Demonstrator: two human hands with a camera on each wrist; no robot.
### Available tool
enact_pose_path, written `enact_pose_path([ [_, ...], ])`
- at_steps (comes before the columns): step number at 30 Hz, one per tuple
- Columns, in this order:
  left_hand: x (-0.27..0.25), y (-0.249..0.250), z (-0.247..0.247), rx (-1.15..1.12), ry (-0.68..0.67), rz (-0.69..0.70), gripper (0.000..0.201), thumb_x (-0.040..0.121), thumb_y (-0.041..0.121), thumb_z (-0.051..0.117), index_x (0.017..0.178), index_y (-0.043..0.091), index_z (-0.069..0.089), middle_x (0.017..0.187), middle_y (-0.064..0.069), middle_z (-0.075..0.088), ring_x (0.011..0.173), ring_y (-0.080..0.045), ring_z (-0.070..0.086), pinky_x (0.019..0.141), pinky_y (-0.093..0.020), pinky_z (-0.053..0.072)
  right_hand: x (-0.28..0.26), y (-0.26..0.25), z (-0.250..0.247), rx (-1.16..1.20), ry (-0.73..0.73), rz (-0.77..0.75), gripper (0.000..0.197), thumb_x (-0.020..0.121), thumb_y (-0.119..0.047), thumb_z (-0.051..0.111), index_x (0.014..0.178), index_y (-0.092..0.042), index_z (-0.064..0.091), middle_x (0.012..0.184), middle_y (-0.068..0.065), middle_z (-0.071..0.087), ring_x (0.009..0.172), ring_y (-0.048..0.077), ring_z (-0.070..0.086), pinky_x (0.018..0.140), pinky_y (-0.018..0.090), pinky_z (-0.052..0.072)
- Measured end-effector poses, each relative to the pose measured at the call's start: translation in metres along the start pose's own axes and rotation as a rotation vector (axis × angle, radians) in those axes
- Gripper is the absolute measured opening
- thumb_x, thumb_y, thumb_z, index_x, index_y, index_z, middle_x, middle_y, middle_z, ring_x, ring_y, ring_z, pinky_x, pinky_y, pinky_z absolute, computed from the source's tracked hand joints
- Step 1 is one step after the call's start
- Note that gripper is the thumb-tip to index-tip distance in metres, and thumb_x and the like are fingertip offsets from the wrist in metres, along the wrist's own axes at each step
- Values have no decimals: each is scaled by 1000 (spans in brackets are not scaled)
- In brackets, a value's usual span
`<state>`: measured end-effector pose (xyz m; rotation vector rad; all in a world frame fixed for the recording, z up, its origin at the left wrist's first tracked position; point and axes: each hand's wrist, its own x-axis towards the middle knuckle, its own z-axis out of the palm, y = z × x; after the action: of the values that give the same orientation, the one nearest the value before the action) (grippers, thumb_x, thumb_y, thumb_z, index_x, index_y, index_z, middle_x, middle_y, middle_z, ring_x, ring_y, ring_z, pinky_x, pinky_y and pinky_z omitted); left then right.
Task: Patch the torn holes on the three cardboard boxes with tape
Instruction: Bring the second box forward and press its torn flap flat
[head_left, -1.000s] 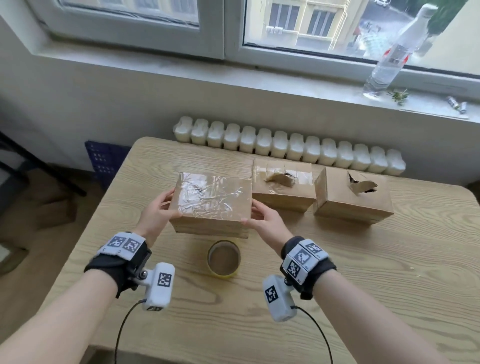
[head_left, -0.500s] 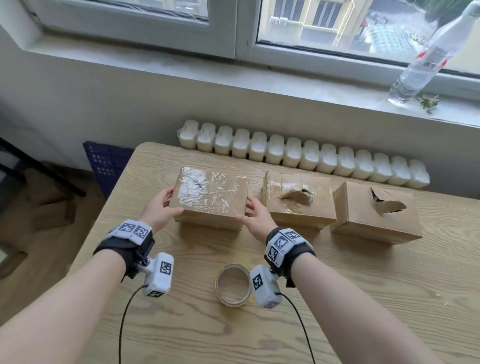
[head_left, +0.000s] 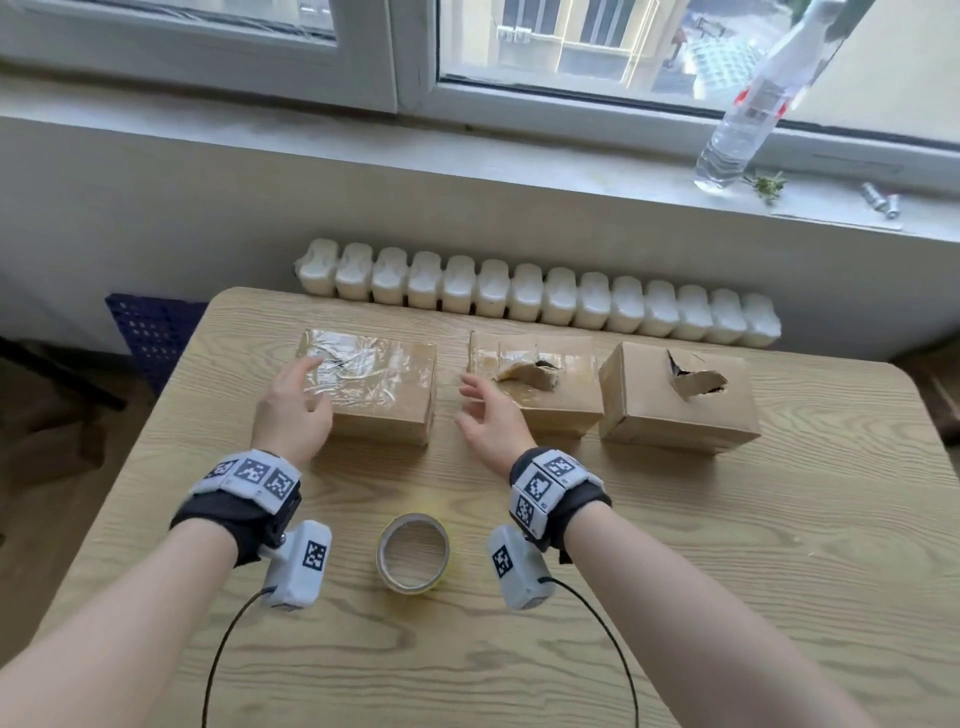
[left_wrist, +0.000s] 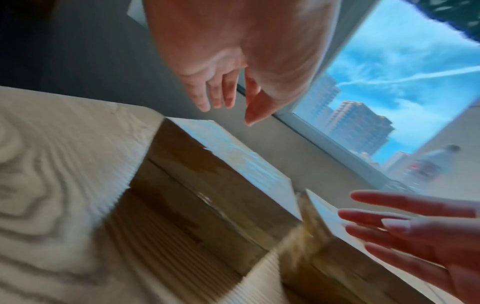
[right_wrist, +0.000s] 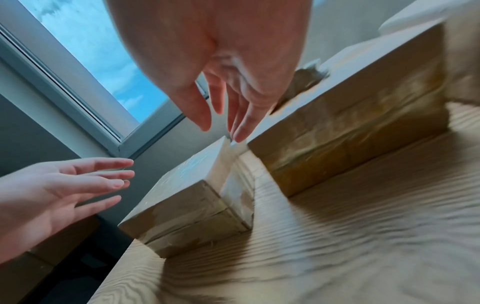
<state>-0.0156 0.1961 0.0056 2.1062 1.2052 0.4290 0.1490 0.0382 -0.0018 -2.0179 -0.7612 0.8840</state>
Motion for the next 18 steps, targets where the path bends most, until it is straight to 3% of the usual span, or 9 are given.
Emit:
enact_pose_path([
  [2, -13, 24, 11, -18, -3, 88, 42, 89, 3, 56, 130, 12, 52, 133, -7, 52, 124, -23, 49, 102, -30, 37, -14, 12, -22, -27, 65, -3, 49, 91, -7, 55, 137, -15, 44, 133, 4, 54, 116, 15, 54, 101, 32, 44],
  [5, -27, 52, 37, -144, -115, 77, 39, 91, 4, 53, 130, 11, 51, 130, -6, 54, 121, -19, 51, 97, -27, 41, -28, 36, -55, -32, 140, 59, 49, 90, -8, 56, 138, -16, 44, 135, 3, 52, 115, 14, 52, 104, 34, 42],
  [9, -31, 79, 77, -221, -312, 5, 46, 92, 5, 53, 136, 9, 43, 137, -10, 49, 126, -22, 47, 104, -32, 39, -30, 63, -93, -81, 236, 124, 52, 92, -9, 54, 141, -12, 38, 143, 7, 43, 131, 20, 42, 111, 38, 34],
  [12, -27, 86, 103, -169, -395, -88, 55, 92, 10, 54, 143, 12, 34, 146, -10, 39, 132, -23, 41, 108, -37, 36, -19, 76, -110, -52, 223, 173, 57, 93, -9, 53, 145, -9, 30, 148, 11, 37, 136, 23, 35, 113, 37, 30],
  [18, -10, 84, 133, -175, -363, -248, 58, 95, 9, 49, 148, 10, 24, 152, -12, 31, 136, -25, 36, 111, -38, 32, 8, 85, -119, 27, 114, 229, 59, 95, -7, 49, 148, -12, 22, 151, 10, 32, 138, 24, 33, 114, 37, 28],
])
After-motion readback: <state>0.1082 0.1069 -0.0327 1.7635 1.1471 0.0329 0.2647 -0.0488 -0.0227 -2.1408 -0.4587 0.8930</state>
